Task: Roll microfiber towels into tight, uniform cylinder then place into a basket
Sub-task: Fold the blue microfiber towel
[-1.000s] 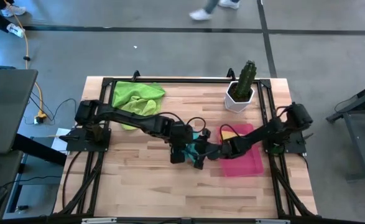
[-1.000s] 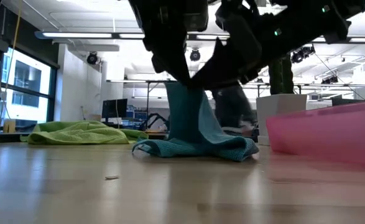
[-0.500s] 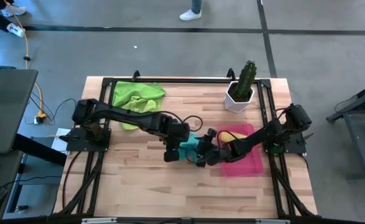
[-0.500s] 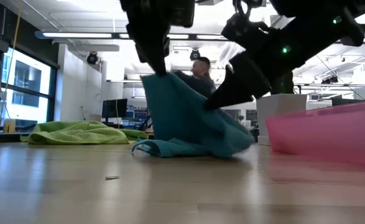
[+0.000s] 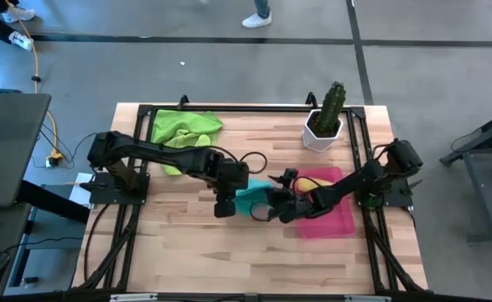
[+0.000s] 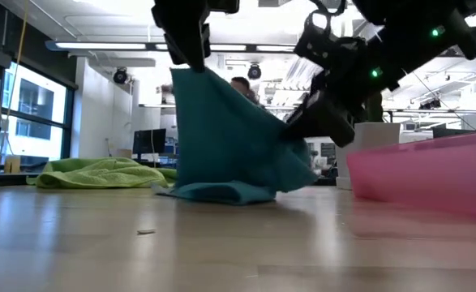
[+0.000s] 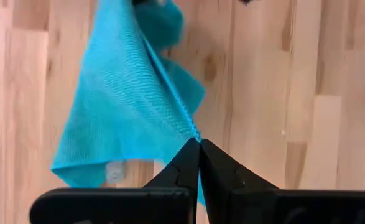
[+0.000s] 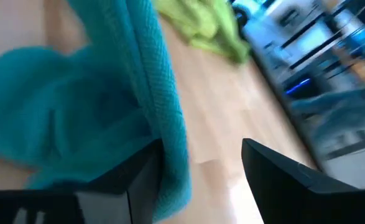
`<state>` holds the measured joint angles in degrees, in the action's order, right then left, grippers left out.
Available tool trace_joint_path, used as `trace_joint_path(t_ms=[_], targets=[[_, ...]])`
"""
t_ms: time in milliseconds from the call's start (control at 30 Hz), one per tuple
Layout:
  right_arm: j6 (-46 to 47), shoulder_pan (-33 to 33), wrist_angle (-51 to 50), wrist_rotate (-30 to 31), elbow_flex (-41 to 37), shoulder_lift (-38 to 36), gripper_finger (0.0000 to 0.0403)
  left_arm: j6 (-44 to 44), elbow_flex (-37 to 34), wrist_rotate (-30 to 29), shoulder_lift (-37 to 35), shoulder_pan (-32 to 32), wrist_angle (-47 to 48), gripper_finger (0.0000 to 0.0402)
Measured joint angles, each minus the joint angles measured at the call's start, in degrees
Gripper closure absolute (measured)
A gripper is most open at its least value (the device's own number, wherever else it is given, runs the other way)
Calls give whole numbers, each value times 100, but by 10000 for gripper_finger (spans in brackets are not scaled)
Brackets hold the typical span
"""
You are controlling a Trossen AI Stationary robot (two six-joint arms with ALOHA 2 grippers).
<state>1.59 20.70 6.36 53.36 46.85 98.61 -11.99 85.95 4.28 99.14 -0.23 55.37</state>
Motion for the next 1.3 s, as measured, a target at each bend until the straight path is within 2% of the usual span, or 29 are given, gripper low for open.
trace_joint_path(t_ms=[133, 233, 367, 500, 567, 733, 933, 1300], targets=[[-438, 16, 11, 343, 4, -230, 192, 2, 0, -3, -67, 53, 112, 401], [-381, 23, 3, 337, 4, -424, 192, -2, 0, -16, -53, 107, 131, 401], [514, 46, -170, -276, 4, -592, 192, -2, 0, -45, -53, 203, 158, 401], [2115, 128, -598, -1420, 4, -713, 192, 13, 0, -64, -53, 307, 194, 401], [2586, 268, -743, -1779, 4, -730, 192, 14, 0, -64, -53, 356, 208, 401], [2911, 770, -1187, -1515, 4, -544, 192, 108, 0, -64, -53, 465, 208, 401], [2553, 935, -1216, -1297, 4, -93, 192, 166, 0, -64, -51, 476, 208, 401], [1572, 471, -673, -1584, 2, 690, 196, 105, -2, -62, -51, 461, 206, 401]])
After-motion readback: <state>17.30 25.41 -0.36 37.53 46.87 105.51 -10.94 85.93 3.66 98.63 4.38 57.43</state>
